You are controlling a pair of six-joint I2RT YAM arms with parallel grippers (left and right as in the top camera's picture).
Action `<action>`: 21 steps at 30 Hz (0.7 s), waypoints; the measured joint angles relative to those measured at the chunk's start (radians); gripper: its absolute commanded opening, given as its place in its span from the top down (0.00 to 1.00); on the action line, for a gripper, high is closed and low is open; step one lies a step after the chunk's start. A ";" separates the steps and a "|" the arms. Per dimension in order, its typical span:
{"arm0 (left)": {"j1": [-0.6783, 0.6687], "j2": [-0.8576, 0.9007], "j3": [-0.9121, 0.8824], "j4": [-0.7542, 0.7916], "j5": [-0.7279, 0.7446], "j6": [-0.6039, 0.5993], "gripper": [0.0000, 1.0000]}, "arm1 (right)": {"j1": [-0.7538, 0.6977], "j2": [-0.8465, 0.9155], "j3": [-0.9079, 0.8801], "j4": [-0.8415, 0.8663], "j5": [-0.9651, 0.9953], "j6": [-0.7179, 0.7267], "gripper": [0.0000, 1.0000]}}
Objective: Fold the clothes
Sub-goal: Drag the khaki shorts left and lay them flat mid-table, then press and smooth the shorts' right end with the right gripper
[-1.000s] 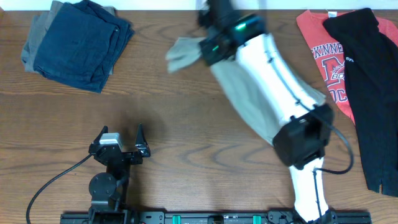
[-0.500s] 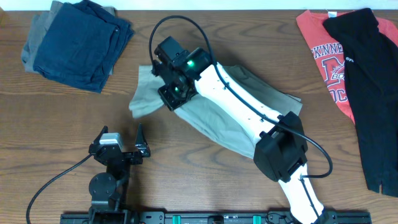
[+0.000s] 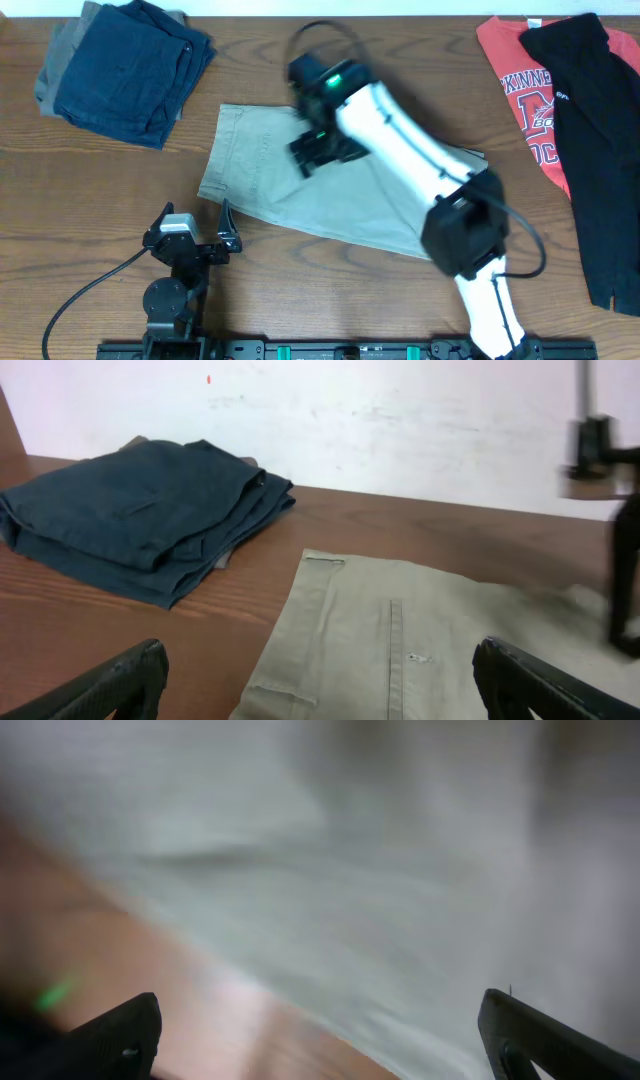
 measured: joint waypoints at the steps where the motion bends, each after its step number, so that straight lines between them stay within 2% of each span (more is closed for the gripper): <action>1: 0.000 0.000 0.000 0.000 0.000 0.000 0.02 | -0.042 0.000 0.000 -0.029 0.031 0.019 0.01; 7: 0.000 0.000 0.000 0.000 0.000 0.000 0.02 | -0.293 0.000 -0.002 -0.198 0.178 0.111 0.01; 12: 0.000 0.000 0.000 0.000 0.000 0.000 0.02 | -0.444 0.000 -0.027 -0.224 0.210 0.144 0.01; 16: 0.000 0.000 0.000 0.000 0.000 0.000 0.02 | -0.502 0.000 -0.074 -0.230 0.213 0.152 0.01; 21: 0.000 0.000 0.000 0.000 0.000 0.000 0.02 | -0.503 0.000 -0.177 -0.189 0.212 0.156 0.01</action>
